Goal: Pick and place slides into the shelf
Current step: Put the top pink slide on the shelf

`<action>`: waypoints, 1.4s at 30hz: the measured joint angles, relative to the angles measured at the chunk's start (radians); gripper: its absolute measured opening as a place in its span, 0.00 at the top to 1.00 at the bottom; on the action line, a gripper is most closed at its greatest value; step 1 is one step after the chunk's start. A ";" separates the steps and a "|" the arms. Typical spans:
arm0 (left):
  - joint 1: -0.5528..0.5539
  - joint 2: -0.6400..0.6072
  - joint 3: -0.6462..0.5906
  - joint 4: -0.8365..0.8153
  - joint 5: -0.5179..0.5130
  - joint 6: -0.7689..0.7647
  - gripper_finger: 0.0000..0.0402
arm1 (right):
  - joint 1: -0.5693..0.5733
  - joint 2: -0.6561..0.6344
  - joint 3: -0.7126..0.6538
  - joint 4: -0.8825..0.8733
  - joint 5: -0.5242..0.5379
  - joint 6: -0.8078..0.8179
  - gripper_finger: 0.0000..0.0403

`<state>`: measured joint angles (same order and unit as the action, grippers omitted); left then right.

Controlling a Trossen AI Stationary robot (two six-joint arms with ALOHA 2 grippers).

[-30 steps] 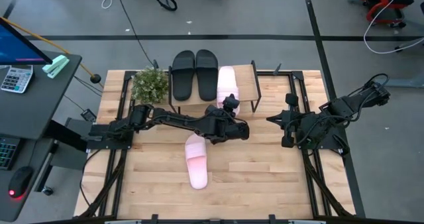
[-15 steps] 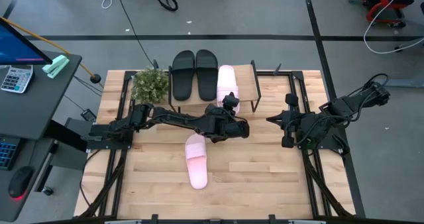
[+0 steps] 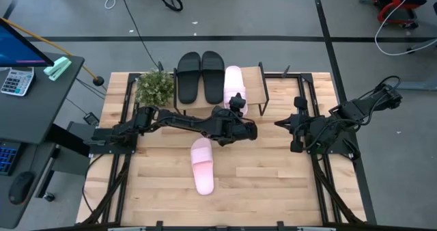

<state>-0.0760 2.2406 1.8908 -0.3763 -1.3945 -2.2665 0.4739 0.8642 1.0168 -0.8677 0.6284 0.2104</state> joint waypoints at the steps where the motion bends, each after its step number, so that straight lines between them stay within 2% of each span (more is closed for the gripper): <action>1: 0.002 0.000 0.000 0.000 0.000 0.000 0.51 | 0.000 0.000 0.000 0.000 -0.002 0.000 1.00; 11: 0.008 0.000 0.000 -0.001 -0.001 0.011 0.51 | 0.000 0.000 0.000 0.000 -0.002 0.000 1.00; 21: -0.009 0.000 0.000 -0.003 -0.022 0.036 0.43 | 0.000 0.000 0.000 0.000 -0.002 0.000 1.00; 32: -0.032 0.000 0.000 -0.010 -0.047 0.039 0.30 | 0.000 0.000 0.000 0.000 -0.007 0.001 1.00; 42: -0.023 0.000 0.000 -0.007 -0.045 0.025 0.28 | 0.000 0.000 0.000 0.000 -0.010 0.026 1.00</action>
<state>-0.0990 2.2402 1.8908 -0.3836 -1.4391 -2.2418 0.4736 0.8642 1.0168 -0.8677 0.6180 0.2363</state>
